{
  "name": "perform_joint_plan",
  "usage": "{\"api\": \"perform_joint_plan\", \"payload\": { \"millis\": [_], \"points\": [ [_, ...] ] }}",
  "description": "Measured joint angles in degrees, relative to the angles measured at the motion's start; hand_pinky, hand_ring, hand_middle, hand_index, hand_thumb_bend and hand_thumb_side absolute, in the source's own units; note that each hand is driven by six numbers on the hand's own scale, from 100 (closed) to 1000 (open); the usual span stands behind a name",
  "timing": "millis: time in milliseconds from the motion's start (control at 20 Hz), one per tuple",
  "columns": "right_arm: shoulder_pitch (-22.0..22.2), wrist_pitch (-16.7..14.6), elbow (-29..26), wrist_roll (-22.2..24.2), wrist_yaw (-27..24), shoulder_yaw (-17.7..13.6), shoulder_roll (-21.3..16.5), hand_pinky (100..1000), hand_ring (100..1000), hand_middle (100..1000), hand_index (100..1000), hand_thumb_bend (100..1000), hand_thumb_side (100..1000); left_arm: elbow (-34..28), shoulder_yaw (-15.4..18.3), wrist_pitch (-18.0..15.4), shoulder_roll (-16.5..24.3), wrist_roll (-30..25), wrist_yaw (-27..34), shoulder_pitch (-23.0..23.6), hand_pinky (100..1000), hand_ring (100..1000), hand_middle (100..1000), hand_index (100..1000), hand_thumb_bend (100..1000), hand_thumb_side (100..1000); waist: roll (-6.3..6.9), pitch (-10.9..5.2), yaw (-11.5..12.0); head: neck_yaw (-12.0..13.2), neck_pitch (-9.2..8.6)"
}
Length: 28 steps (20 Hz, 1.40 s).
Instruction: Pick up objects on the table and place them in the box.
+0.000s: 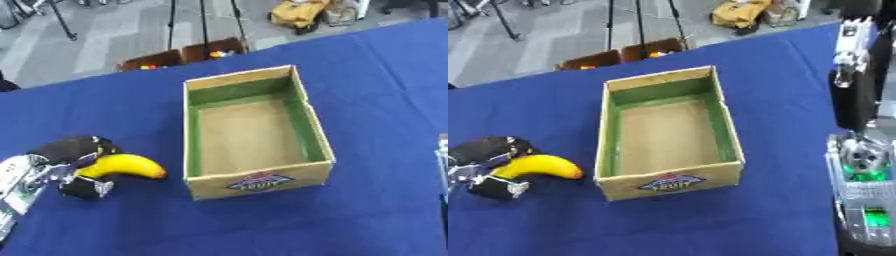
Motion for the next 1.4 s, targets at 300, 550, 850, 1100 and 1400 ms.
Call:
{"api": "perform_joint_plan", "payload": {
  "millis": [300, 550, 850, 1100, 1400],
  "points": [
    [0.1, 0.0, 0.0, 0.0, 0.0, 0.0, 0.0, 768, 850, 622, 879, 100, 950, -2.0, 0.6, 1.5, 0.1, 0.0, 0.7, 0.3, 453, 549, 676, 768, 100, 331, -0.22, 0.0, 0.2, 0.0, 0.01],
    [0.1, 0.1, 0.0, 0.0, 0.0, 0.0, 0.0, 768, 850, 623, 879, 100, 950, -4.1, 1.6, 3.1, 0.9, -0.4, 1.1, 0.6, 450, 547, 672, 765, 100, 319, -0.41, 0.0, 0.4, -0.3, 0.03],
    [0.1, 0.2, 0.0, -0.2, 0.0, 0.0, 0.0, 768, 850, 624, 878, 100, 951, -7.0, 3.4, 5.0, 2.7, -1.0, 2.7, 0.8, 435, 547, 662, 756, 100, 309, -0.56, -0.03, 0.7, -0.5, 0.07],
    [0.1, 0.2, 0.0, -0.2, 0.0, 0.0, 0.0, 768, 850, 624, 878, 100, 951, -9.7, 5.1, 6.5, 3.9, -1.2, 5.1, 0.7, 422, 539, 655, 751, 100, 300, -0.57, -0.07, 0.9, -0.5, 0.25],
    [0.1, 0.2, 0.0, -0.2, 0.0, 0.0, 0.0, 768, 850, 624, 878, 100, 951, -12.4, 6.3, 7.8, 4.5, -1.5, 7.2, -0.8, 403, 528, 646, 745, 100, 288, -0.57, -0.13, 1.0, -0.5, 0.33]
  ]
}}
